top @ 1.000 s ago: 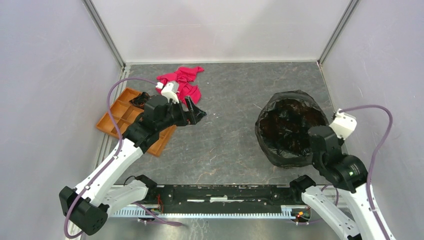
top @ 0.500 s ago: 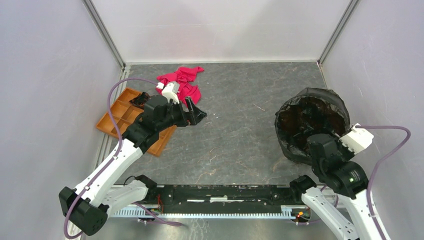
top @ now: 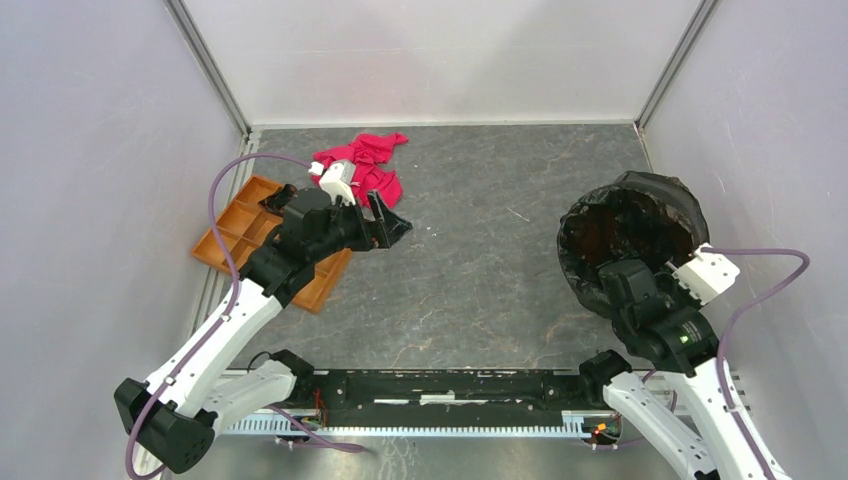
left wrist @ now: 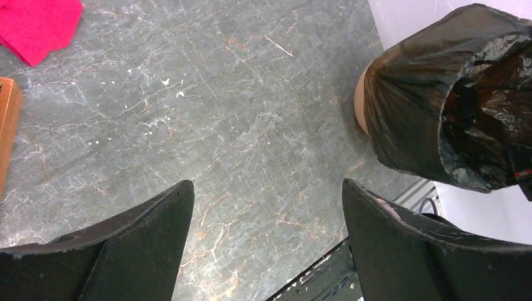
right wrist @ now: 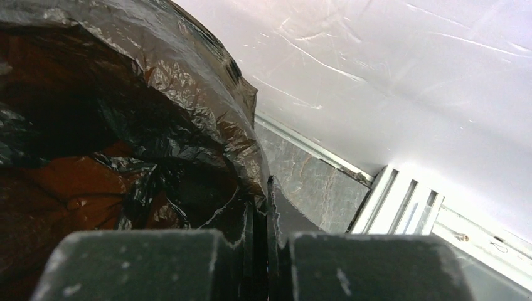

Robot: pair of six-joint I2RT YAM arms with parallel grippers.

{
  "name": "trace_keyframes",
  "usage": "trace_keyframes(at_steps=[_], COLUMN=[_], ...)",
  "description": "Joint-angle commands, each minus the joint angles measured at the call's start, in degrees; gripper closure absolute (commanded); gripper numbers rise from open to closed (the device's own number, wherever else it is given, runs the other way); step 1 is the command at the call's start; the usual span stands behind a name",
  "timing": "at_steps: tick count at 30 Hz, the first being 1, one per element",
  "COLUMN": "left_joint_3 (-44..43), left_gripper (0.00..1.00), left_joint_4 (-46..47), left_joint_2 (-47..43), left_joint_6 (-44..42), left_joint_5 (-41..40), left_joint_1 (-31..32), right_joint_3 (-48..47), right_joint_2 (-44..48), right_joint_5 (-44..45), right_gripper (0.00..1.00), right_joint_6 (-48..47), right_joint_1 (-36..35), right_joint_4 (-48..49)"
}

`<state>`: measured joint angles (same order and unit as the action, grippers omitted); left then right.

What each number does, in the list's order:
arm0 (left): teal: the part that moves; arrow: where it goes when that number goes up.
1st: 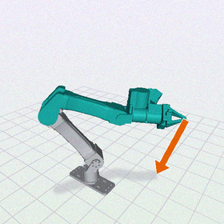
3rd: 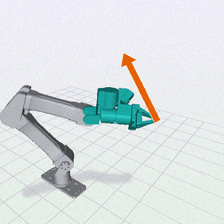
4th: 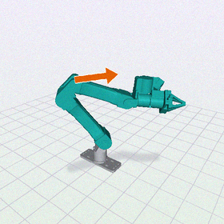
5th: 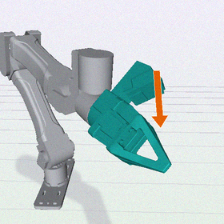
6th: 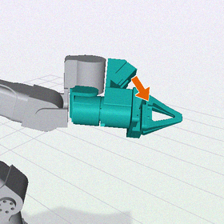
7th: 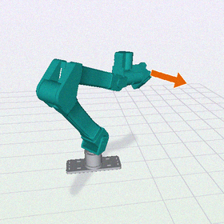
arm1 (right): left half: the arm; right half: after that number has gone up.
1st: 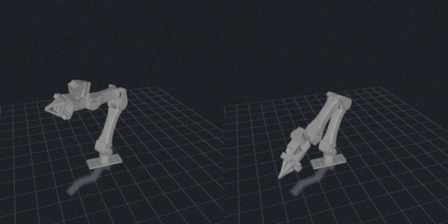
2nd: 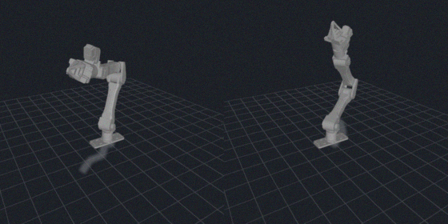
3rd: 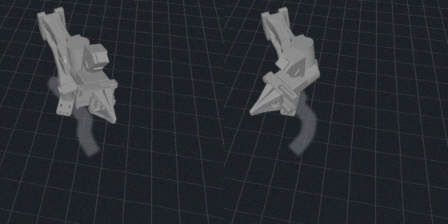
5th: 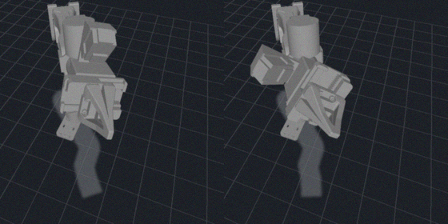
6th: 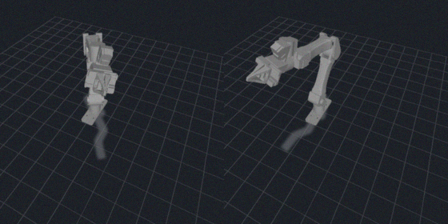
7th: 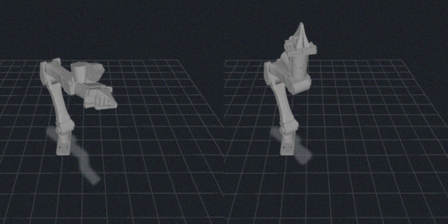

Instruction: Put the trash bags into the trash bin

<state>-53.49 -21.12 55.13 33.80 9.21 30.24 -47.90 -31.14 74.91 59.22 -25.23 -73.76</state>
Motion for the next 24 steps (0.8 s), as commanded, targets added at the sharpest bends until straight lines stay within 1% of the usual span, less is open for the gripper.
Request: trace_keyframes(at_steps=[1,3,6,9,11,14,18,20,24], left_joint_3=[-2.4,-2.25,-1.94,-2.05,-2.13,-2.01,-1.24,-1.07,-1.49], left_gripper=[0.07,0.07,0.07,0.08,0.08,0.08,0.08,0.08,0.08], left_joint_4=[0.39,0.78,2.0,2.3,2.26,1.83,1.78,1.79,1.79], left_joint_2=[-0.54,-0.23,0.26,0.69,0.67,0.14,-0.46,-0.25,0.01], left_joint_6=[-0.62,-0.14,0.7,1.08,1.09,0.93,0.99,1.13,1.01], left_joint_5=[-0.2,0.2,1.07,1.74,1.9,1.85,1.34,1.54,2.06], left_joint_1=[-0.07,-0.09,-0.09,-0.08,-0.08,-0.09,-0.09,-0.09,-0.09], right_joint_3=[-9.64,-12.3,-13.64,-10.63,-9.32,-9.08,-7.08,-6.32,-4.33], right_joint_2=[0.54,0.85,1.01,1.5,2.32,1.52,2.73,3.05,3.19], right_joint_5=[0.01,-0.97,-2.45,-2.45,-3.77,-4.15,-3.13,-2.1,-1.58], right_gripper=[1.0,1.0,1.0,0.92,0.94,0.97,0.95,0.89,0.87], right_joint_6=[-1.03,-2.28,-3.08,-2.84,-2.13,-4.61,-4.99,-5.42,-5.06], right_joint_1=[0.07,0.13,0.05,0.03,0.03,0.13,0.1,0.18,0.15], right_joint_4=[2.12,2.17,2.08,2.07,2.19,1.81,2.04,2.02,2.08])
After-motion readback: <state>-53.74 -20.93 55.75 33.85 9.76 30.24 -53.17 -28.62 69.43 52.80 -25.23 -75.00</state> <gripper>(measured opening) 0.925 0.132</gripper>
